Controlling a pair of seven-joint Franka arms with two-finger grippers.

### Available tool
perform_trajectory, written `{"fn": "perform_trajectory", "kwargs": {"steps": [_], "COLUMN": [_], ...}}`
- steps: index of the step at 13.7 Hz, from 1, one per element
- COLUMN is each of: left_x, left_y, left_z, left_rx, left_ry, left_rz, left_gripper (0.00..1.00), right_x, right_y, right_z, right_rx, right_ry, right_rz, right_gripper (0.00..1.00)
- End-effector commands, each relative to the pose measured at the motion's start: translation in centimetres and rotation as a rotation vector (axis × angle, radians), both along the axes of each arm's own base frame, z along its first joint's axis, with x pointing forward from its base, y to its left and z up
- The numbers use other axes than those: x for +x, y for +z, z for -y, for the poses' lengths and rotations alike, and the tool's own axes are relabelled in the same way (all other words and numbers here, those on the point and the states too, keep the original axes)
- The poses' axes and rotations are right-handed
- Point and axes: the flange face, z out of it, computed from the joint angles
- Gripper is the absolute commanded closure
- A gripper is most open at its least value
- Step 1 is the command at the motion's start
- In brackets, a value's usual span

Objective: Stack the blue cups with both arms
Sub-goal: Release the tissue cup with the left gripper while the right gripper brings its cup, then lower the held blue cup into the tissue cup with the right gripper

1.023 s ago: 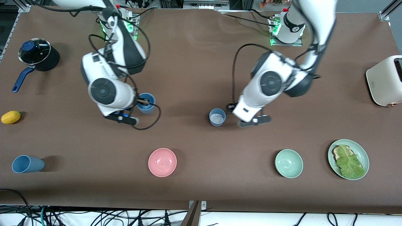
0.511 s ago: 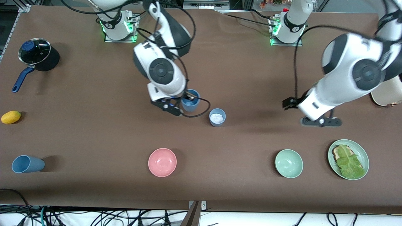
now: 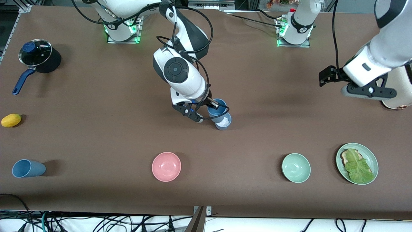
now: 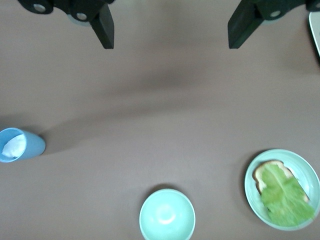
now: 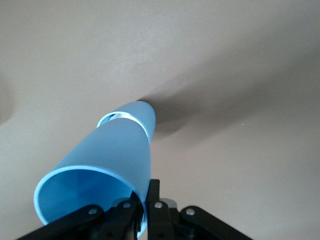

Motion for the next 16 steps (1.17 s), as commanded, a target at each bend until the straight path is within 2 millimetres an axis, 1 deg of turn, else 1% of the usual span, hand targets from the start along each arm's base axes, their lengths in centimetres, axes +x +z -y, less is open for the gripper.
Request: {"fn": "perform_trajectory", "kwargs": {"steps": [1,2,3,4,6,8,11,16], "left_x": [-3.1,-3.3,-3.2,-3.1,-3.1,-3.1,-3.0,-2.9], "left_y": [0.8,0.4,0.3,0.6,0.5,0.6,0.7,0.6], "left_z": [-4.0,-4.8,-4.9,-4.9,-4.3,-4.5,-4.5,-4.4], "left_rx": [0.000,-0.014,-0.017,-0.016,-0.012,-0.014,-0.015,-0.014], "left_ry": [0.039,0.058,0.062,0.060,0.048,0.049,0.051,0.049], "left_rz": [0.038,0.019,-0.002,-0.019,-0.038,-0.033,-0.027,-0.032], "left_gripper": [0.00,0.00,0.00,0.00,0.00,0.00,0.00,0.00], "right_x": [0.6,0.8,1.0,1.0,1.1,1.3,1.2,0.7], "right_y": [-1.1,-1.7,-2.0,-2.2,-2.2,-2.2,-3.5,-4.1], "right_z": [-1.0,-1.1,-1.2,-1.2,-1.2,-1.2,-1.3,-2.0], "right_rx": [0.028,0.030,0.038,0.047,0.053,0.057,0.049,0.053], "right_ry": [-0.029,-0.033,-0.036,-0.044,-0.049,-0.051,-0.052,-0.045], "right_rz": [0.009,0.014,0.017,0.011,0.013,0.020,0.010,-0.002], "right_gripper": [1.00,1.00,1.00,1.00,1.00,1.00,1.00,1.00]}}
